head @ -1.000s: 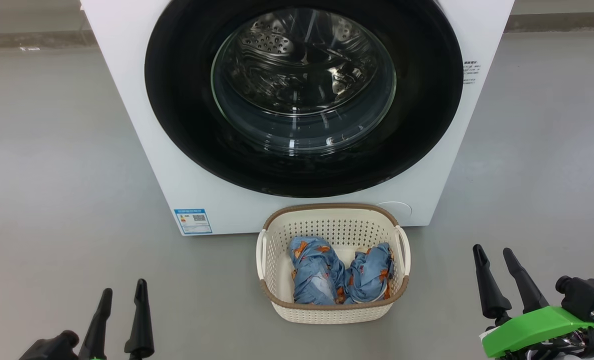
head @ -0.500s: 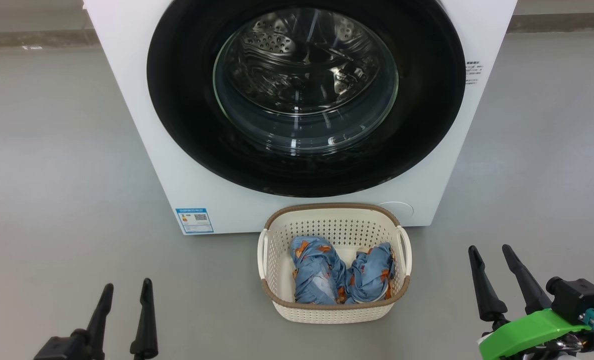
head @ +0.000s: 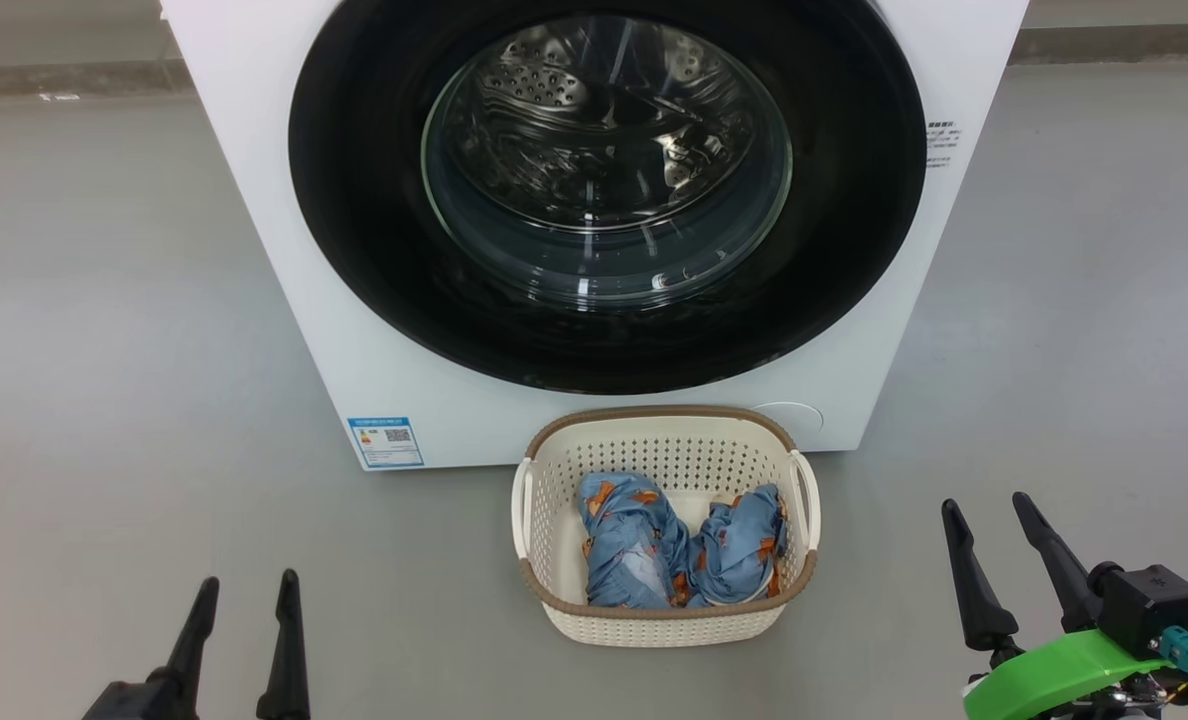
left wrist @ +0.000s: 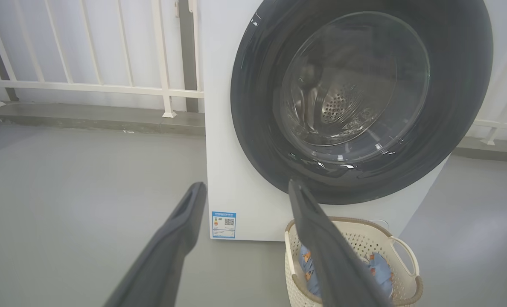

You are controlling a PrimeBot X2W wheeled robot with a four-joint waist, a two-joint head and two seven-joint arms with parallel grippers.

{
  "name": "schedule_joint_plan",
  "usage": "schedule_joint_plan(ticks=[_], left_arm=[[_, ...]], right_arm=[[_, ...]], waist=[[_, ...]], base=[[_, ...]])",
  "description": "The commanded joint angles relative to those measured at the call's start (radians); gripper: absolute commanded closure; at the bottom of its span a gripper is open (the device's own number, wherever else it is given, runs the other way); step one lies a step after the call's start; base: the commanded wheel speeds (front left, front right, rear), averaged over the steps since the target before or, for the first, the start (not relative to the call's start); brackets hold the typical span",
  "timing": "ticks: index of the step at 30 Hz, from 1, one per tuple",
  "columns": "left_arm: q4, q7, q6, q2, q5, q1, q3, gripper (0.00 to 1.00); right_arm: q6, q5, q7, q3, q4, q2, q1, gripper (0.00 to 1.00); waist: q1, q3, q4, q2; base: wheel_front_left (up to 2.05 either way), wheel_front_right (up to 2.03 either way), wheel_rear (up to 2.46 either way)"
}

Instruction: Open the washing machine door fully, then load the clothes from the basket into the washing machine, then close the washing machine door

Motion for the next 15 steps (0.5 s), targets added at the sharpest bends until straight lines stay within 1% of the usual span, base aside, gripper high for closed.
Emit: schedule_joint_plan(ticks=[1, 10, 15], left_arm=[[-0.016, -0.014, 0.000, 0.013, -0.003, -0.034, 0.034, 0.00], [0.017, -0.014, 0.000, 0.013, -0.019, -0.043, 0.046, 0.00], [0.012, -0.014, 0.000, 0.014, 0.005, -0.050, 0.055, 0.00]], right_arm=[[0.006, -0.008, -0.013, 0.014, -0.020, -0.014, -0.010, 0.00], [0.006, -0.012, -0.013, -0.006, -0.023, -0.007, -0.004, 0.00], [0.006, -0.014, -0.013, -0.009, -0.026, -0.004, -0.005, 0.00]], waist=[[0.0000, 0.001, -0.001, 0.0000], [0.0000, 0.006, -0.009, 0.0000], [0.0000, 0.006, -0.011, 0.0000]], base=[[0.00, 0.00, 0.00], [0.00, 0.00, 0.00], [0.03, 0.03, -0.06]])
